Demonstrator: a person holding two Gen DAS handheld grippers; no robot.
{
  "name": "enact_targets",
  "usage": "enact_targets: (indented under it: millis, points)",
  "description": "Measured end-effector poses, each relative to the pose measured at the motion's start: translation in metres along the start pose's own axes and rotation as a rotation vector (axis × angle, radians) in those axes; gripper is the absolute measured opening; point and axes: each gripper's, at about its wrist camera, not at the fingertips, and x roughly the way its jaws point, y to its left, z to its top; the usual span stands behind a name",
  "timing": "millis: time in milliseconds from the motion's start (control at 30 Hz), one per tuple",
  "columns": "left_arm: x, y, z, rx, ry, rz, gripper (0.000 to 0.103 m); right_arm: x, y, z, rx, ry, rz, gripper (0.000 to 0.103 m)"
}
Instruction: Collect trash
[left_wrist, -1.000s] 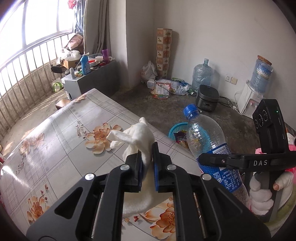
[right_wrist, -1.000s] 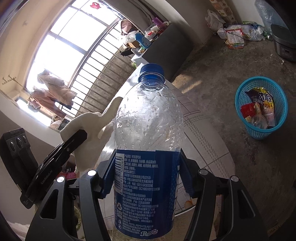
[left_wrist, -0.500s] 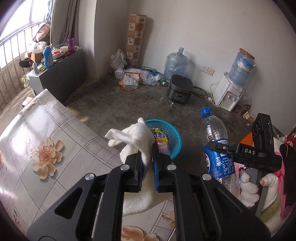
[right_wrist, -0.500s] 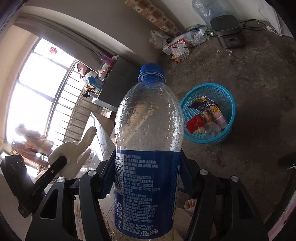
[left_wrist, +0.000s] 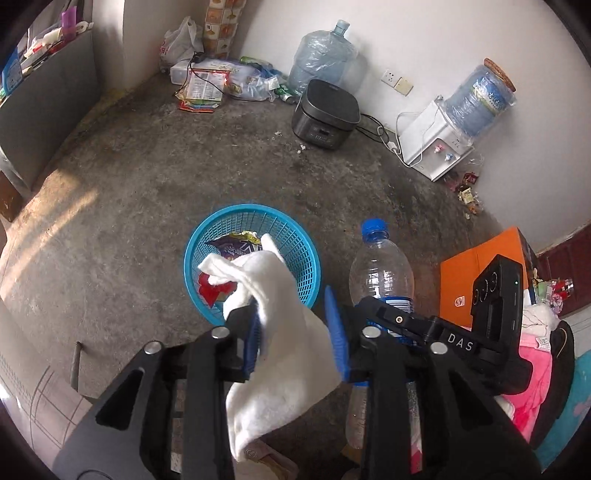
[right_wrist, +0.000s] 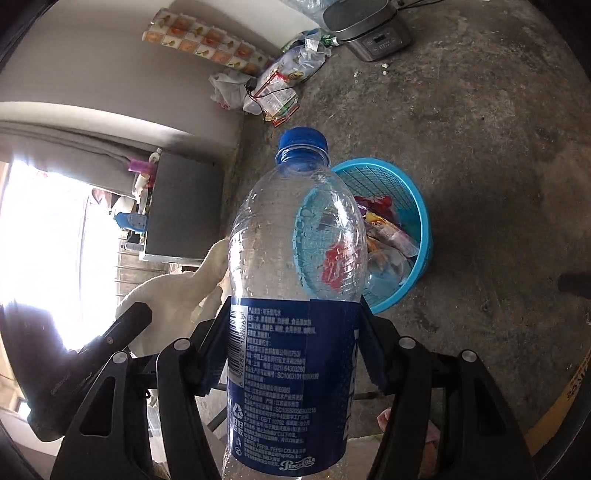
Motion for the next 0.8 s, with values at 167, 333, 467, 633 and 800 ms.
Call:
enact_targets:
  millis: [167,333,467,633,800]
  points:
    - [0.001,0.008,0.018,-0.035,-0.06,0.042,0.06,0.073,-0.025,0.043,0.055,0.057,-0.127,0.072]
    - [-0.051,0.01,-0.009,-0.026,-0.125,-0.009,0.06,0.07,-0.042,0.031,0.086,0.007,-0.128,0.072]
    - [-0.097,0.003,-0.03,0.021,-0.195,0.007,0.06,0.049,-0.049,0.015,0.062,-0.033,-0.131,0.072]
    - [-0.15,-0.004,-0.06,0.048,-0.285,0.032,0.064,0.011,-0.045,-0.005,0.015,-0.079,-0.143,0.072]
    - [-0.209,-0.007,-0.105,0.045,-0.413,0.084,0.082,-0.034,-0.01,-0.032,-0.131,-0.138,-0.148,0.072]
